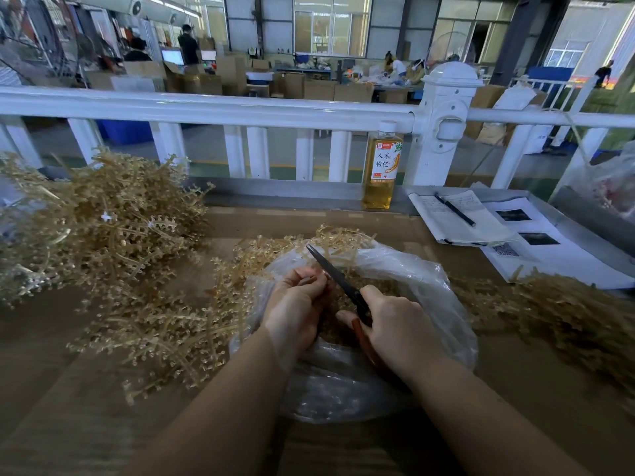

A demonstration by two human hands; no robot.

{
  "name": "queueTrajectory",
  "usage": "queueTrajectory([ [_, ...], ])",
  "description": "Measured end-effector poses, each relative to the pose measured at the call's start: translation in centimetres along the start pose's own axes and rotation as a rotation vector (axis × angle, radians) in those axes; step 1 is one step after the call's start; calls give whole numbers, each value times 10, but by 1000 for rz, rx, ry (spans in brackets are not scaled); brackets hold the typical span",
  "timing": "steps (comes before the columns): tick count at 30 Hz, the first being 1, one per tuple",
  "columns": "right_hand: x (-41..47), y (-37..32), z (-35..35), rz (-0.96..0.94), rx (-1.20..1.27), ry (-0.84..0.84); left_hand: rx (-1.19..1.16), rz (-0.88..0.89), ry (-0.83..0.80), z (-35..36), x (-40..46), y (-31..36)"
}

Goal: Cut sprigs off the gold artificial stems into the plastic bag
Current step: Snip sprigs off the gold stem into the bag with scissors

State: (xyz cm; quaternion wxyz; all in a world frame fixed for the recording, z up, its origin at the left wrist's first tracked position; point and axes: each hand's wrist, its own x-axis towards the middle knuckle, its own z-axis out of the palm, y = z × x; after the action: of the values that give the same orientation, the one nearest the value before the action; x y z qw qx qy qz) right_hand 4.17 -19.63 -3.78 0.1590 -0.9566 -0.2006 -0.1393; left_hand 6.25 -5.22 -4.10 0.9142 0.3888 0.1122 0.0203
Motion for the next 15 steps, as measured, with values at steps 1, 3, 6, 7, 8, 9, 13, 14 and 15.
queueTrajectory([
  [1, 0, 0, 0, 2, 2, -1, -3, 1, -1, 0, -1, 1],
  [3, -1, 0, -1, 16, 20, 10, -22, -9, -4, -1, -1, 2],
  [6, 0, 0, -4, 61, 84, 45, -22, -31, -52, -2, -3, 5],
  [7, 0, 0, -5, 72, 98, 44, -7, -38, -71, -2, -4, 6],
  [8, 1, 0, -6, 80, 102, 38, 7, -44, -79, -2, -5, 7],
  [9, 2, -1, -6, 86, 96, 28, 13, -50, -80, -2, -6, 8],
  [13, 2, -2, -6, 98, 52, -5, -3, -67, -77, -2, -6, 10],
  [14, 2, -2, -6, 99, 45, -11, 4, -68, -64, -1, -5, 10],
  [15, 2, -2, -7, 99, 44, -15, 12, -64, -51, -1, -5, 8],
])
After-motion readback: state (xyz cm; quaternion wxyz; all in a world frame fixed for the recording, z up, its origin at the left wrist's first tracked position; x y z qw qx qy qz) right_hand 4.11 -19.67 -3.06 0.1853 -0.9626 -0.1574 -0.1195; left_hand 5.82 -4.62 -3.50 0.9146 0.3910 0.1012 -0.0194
